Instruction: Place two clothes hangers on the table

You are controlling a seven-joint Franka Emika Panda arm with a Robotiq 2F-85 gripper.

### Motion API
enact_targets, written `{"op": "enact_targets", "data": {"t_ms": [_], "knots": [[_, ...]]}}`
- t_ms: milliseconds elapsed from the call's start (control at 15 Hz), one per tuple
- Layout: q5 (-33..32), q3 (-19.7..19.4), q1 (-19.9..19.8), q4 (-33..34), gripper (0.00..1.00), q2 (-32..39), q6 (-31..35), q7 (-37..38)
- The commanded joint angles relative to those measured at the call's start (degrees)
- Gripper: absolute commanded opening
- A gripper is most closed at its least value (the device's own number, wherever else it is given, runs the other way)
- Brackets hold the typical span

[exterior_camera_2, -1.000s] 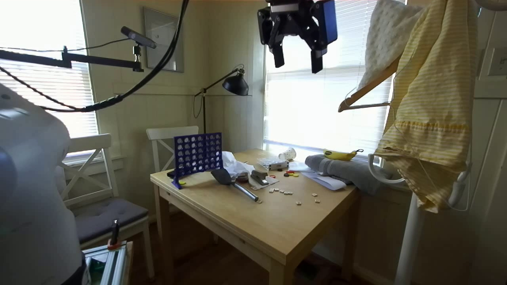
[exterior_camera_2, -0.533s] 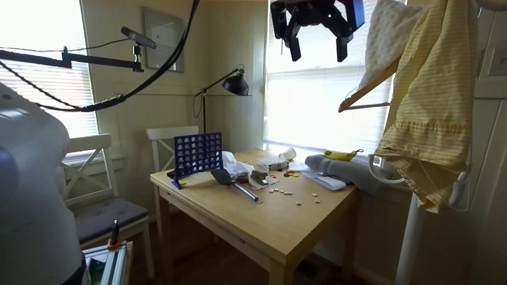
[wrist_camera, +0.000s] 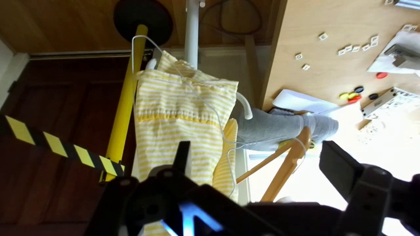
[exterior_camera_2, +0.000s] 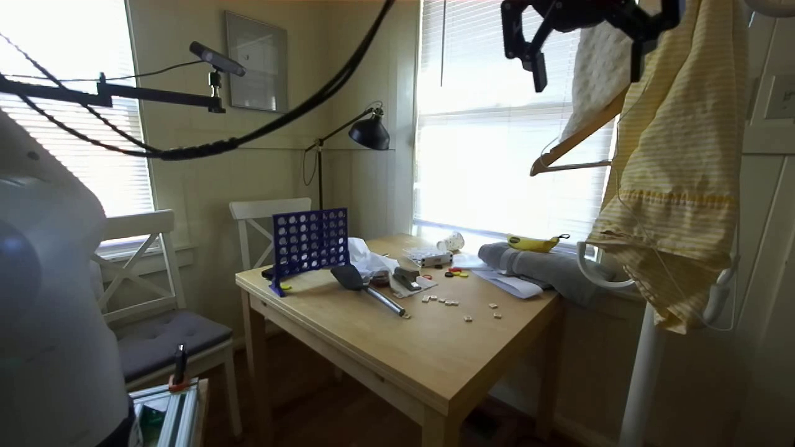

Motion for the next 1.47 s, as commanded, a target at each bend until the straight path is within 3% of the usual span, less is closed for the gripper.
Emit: {"op": "enact_targets", "data": {"t_ms": [0,67,133,600,1133,1400], "knots": [[5.9,0.2,0.2,7.3,1.00,9.7,3.9,-1.5],[6.9,0.7,-0.3,9.1,1.00,12.1,3.8,-0.6],[4.9,2.4,-2.4,4.2,1.00,6.7,3.2,-0.9],[5.7,3.8,-3.3,4.6,1.00,8.2,4.4,-1.1],[14.0,5.8,-1.8,8.1,1.00,16.0,8.9,-4.8],[23.0,5.9,-2.5,10.8,1.00,20.2,7.9,-11.6]]}}
